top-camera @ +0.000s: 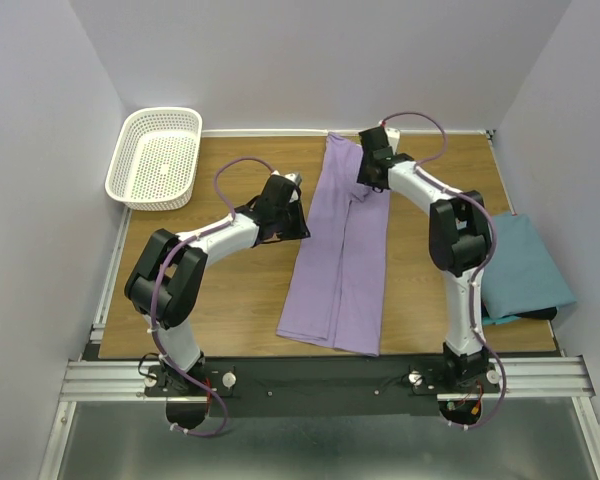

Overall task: Fold and stack the t-shirts
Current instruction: Fold the tshirt

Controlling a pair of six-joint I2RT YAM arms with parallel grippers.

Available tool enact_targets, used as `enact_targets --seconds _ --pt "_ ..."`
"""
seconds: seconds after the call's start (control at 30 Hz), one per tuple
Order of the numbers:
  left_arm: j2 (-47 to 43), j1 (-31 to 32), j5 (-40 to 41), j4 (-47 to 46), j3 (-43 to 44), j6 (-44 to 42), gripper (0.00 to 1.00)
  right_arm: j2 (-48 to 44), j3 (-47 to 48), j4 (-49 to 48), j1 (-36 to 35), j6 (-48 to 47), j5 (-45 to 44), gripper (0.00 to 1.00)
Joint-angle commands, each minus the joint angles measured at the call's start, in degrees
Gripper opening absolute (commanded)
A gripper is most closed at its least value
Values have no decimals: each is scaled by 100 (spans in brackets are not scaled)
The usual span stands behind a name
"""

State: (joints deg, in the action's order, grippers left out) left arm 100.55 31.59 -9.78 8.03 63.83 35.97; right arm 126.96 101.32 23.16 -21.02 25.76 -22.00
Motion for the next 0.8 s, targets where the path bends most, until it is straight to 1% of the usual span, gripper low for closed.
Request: enact_targets --seconds 0.0,0.17,0.33,0.37,0.43,0.6,0.73,0.77 --pt "-88 -31 -94 -83 -142 -20 14 13 239 -75 431 342 600 51" --pt "-203 -31 -68 -170 -433 42 14 399 493 -83 756 342 1030 50" --pt "-238 -31 -120 -302 -653 103 14 1137 1266 -92 871 228 1233 50" --pt "-247 -31 -121 -311 -679 112 14 1399 1546 -92 906 202 1303 50" --pt "-264 -31 -103 -311 -705 104 14 1603 1759 -92 915 175 1347 50" --pt "-335 -39 -6 -223 -706 95 14 2130 2400 -83 1055 175 1452 42" --pt "-273 -127 -59 -188 -565 42 14 2702 3305 -83 1135 61 1768 41" --pt "-238 -188 -120 -188 -487 42 15 2955 3672 -101 1152 -9 1856 42"
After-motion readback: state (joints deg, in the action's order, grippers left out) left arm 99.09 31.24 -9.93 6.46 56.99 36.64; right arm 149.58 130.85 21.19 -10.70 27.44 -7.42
